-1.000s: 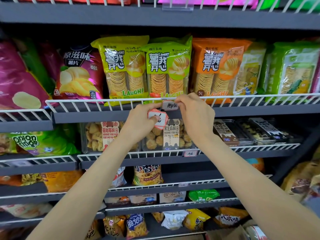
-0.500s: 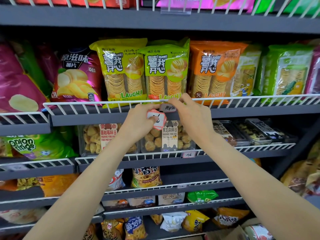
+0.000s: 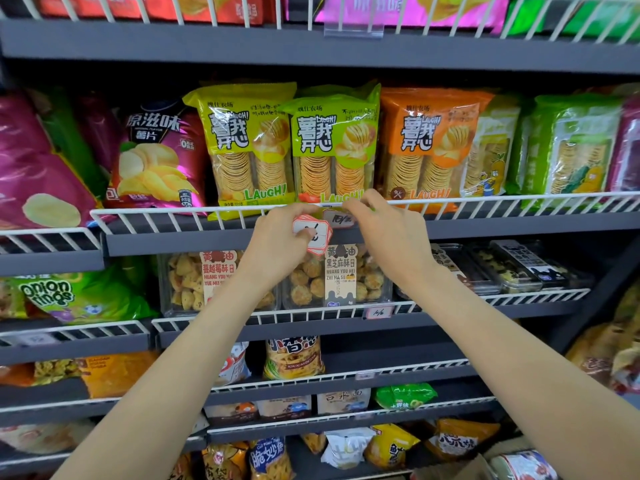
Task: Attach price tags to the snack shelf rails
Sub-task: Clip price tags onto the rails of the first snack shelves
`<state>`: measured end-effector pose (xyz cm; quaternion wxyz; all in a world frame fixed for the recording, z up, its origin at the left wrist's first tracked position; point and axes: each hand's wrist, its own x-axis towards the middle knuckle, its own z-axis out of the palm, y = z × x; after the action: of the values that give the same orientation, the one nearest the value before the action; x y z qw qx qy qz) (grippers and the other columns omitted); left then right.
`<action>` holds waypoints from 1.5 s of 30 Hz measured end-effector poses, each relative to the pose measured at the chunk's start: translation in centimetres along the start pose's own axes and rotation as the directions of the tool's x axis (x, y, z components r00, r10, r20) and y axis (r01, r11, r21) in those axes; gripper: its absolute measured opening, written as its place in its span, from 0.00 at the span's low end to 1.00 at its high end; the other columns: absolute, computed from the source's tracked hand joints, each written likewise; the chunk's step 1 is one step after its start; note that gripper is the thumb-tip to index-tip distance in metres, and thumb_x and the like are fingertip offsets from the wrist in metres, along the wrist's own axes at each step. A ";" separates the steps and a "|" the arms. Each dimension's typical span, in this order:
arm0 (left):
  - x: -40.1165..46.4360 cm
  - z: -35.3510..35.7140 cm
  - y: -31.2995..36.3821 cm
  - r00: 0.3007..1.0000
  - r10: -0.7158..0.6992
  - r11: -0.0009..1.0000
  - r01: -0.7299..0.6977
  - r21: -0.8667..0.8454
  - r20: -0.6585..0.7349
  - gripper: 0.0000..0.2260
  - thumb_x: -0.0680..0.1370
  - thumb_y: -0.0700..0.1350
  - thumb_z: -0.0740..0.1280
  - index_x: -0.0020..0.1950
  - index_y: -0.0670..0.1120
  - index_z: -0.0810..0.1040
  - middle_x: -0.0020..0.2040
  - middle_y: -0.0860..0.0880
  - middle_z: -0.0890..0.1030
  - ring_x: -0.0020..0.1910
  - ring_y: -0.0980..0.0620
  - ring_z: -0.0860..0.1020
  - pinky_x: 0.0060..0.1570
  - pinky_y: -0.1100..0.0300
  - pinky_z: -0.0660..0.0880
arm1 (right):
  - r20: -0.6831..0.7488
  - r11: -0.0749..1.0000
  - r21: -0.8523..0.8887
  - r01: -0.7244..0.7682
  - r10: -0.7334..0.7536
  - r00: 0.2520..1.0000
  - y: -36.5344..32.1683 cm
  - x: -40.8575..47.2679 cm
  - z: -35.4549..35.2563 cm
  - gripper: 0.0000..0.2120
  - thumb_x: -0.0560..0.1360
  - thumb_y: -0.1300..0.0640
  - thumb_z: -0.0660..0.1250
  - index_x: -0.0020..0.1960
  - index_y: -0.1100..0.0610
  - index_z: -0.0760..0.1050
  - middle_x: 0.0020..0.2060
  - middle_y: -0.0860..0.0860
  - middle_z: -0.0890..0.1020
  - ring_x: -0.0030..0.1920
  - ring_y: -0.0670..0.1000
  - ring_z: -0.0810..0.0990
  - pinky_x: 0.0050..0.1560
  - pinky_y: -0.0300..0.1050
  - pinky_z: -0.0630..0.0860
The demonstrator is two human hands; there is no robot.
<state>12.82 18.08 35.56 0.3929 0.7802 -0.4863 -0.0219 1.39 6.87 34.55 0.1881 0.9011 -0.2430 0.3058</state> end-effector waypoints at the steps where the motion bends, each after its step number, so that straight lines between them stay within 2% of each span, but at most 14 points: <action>1: 0.0 0.1 0.0 1.000 0.003 1.000 -0.004 -0.026 -0.026 0.15 0.77 0.39 0.63 0.64 0.49 0.75 0.62 0.48 0.78 0.61 0.47 0.74 0.65 0.52 0.67 | 0.004 1.000 -0.014 -0.020 0.020 1.000 0.0 0.1 0.1 0.21 0.56 0.73 0.75 0.46 0.60 0.76 0.34 0.54 0.76 0.20 0.51 0.58 0.27 0.31 0.44; 3: 0.0 0.3 0.0 0.997 0.003 0.998 -0.007 -0.067 -0.071 0.14 0.77 0.39 0.64 0.62 0.49 0.75 0.59 0.47 0.79 0.47 0.50 0.77 0.56 0.58 0.69 | 0.008 0.998 -0.006 -0.070 0.070 0.998 0.1 0.4 0.5 0.18 0.59 0.70 0.76 0.43 0.58 0.75 0.33 0.52 0.75 0.19 0.52 0.62 0.25 0.31 0.44; 6: 0.0 0.4 0.1 0.993 -0.003 0.995 -0.008 -0.096 -0.119 0.13 0.78 0.38 0.63 0.61 0.48 0.76 0.56 0.43 0.80 0.41 0.49 0.77 0.39 0.65 0.69 | -0.013 0.991 0.033 -0.129 0.130 0.991 0.0 0.6 1.2 0.13 0.63 0.65 0.77 0.42 0.55 0.76 0.32 0.51 0.75 0.20 0.53 0.71 0.25 0.30 0.48; 9: 0.2 0.4 0.0 0.993 -0.002 0.990 -0.014 -0.141 -0.115 0.13 0.78 0.37 0.63 0.61 0.47 0.75 0.54 0.46 0.79 0.29 0.60 0.76 0.28 0.74 0.67 | -0.041 0.986 0.012 -0.165 0.165 0.985 -0.4 0.5 1.1 0.14 0.60 0.67 0.78 0.40 0.55 0.77 0.30 0.51 0.75 0.20 0.53 0.69 0.27 0.29 0.45; 14: 0.3 0.4 -0.2 0.994 0.007 0.998 -0.014 -0.066 -0.107 0.13 0.78 0.38 0.63 0.61 0.48 0.75 0.55 0.45 0.79 0.27 0.61 0.71 0.30 0.74 0.66 | -0.026 0.983 -0.054 -0.178 0.177 0.984 -0.8 0.5 0.5 0.15 0.55 0.68 0.79 0.37 0.56 0.78 0.28 0.52 0.76 0.18 0.52 0.69 0.31 0.29 0.43; 19: 0.1 0.9 -0.1 0.995 0.100 0.989 -0.097 0.111 -0.018 0.19 0.77 0.35 0.61 0.65 0.50 0.72 0.41 0.46 0.78 0.36 0.49 0.72 0.45 0.62 0.65 | 0.013 0.985 -0.076 -0.152 0.153 0.988 -0.6 0.6 0.3 0.17 0.53 0.66 0.80 0.37 0.55 0.78 0.28 0.51 0.76 0.18 0.52 0.70 0.30 0.29 0.43; 21: 0.2 1.0 0.0 0.994 0.107 0.983 -0.106 0.148 0.002 0.20 0.77 0.34 0.60 0.67 0.51 0.71 0.45 0.43 0.79 0.43 0.44 0.73 0.49 0.58 0.64 | 0.004 0.987 -0.070 -0.145 0.145 0.989 -0.5 0.6 0.3 0.16 0.54 0.66 0.80 0.37 0.55 0.78 0.28 0.51 0.76 0.19 0.52 0.71 0.30 0.29 0.43; 26: 0.3 1.0 0.1 0.990 0.139 0.979 -0.139 0.152 0.011 0.21 0.76 0.33 0.61 0.67 0.49 0.71 0.49 0.39 0.80 0.37 0.49 0.68 0.38 0.63 0.61 | -0.012 0.991 -0.059 -0.122 0.122 0.992 -0.4 0.4 0.3 0.16 0.55 0.67 0.79 0.39 0.56 0.79 0.30 0.52 0.78 0.19 0.53 0.72 0.29 0.29 0.46; 30: 0.4 1.2 -0.2 0.991 0.134 0.981 -0.132 0.141 -0.006 0.21 0.76 0.33 0.61 0.66 0.50 0.71 0.52 0.41 0.80 0.45 0.43 0.75 0.43 0.61 0.64 | 0.004 0.992 -0.064 -0.110 0.111 0.994 -0.2 0.4 0.4 0.16 0.57 0.66 0.79 0.41 0.55 0.79 0.31 0.52 0.78 0.20 0.53 0.72 0.27 0.29 0.48; 33: 0.5 1.4 -0.3 0.992 0.125 0.983 -0.123 0.134 -0.005 0.20 0.76 0.34 0.61 0.65 0.51 0.71 0.52 0.42 0.80 0.41 0.46 0.72 0.45 0.59 0.65 | 0.012 0.992 -0.070 -0.105 0.106 0.994 -0.2 0.4 0.3 0.16 0.56 0.66 0.79 0.40 0.55 0.79 0.32 0.52 0.78 0.19 0.53 0.71 0.28 0.29 0.46; 36: 0.7 1.4 -0.4 0.993 0.115 0.987 -0.114 0.114 -0.001 0.19 0.76 0.35 0.62 0.64 0.51 0.72 0.52 0.42 0.80 0.34 0.50 0.70 0.39 0.65 0.61 | 0.010 0.992 -0.073 -0.103 0.104 0.995 -0.2 0.6 0.1 0.18 0.53 0.68 0.79 0.39 0.56 0.79 0.31 0.52 0.77 0.20 0.53 0.72 0.28 0.30 0.45; 40: 1.1 1.4 -0.5 0.995 0.100 0.990 -0.100 0.098 0.010 0.19 0.76 0.35 0.62 0.63 0.52 0.72 0.54 0.42 0.80 0.33 0.49 0.74 0.36 0.66 0.59 | -0.016 0.992 -0.092 -0.090 0.089 0.996 -0.6 0.7 0.0 0.20 0.50 0.72 0.77 0.39 0.61 0.77 0.29 0.56 0.75 0.21 0.54 0.72 0.23 0.33 0.51; 43: 1.2 1.4 -0.8 0.993 0.114 0.987 -0.114 0.114 0.008 0.19 0.76 0.35 0.62 0.65 0.52 0.72 0.60 0.45 0.79 0.51 0.44 0.77 0.46 0.64 0.63 | -0.034 0.988 -0.097 -0.119 0.116 0.993 -1.0 0.5 -0.1 0.23 0.48 0.72 0.78 0.40 0.62 0.77 0.30 0.57 0.76 0.22 0.56 0.74 0.23 0.36 0.57; 45: 1.1 1.2 -0.8 0.993 0.114 0.987 -0.114 0.112 0.011 0.20 0.77 0.35 0.61 0.65 0.52 0.72 0.62 0.46 0.78 0.54 0.44 0.77 0.50 0.64 0.64 | -0.031 0.988 -0.043 -0.146 0.145 0.989 -1.2 0.3 0.2 0.24 0.48 0.73 0.78 0.42 0.62 0.78 0.33 0.59 0.77 0.27 0.58 0.77 0.23 0.37 0.59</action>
<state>13.55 16.68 34.62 0.3481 0.7719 -0.5313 0.0263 2.41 7.65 34.38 0.1890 0.8721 -0.3124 0.3257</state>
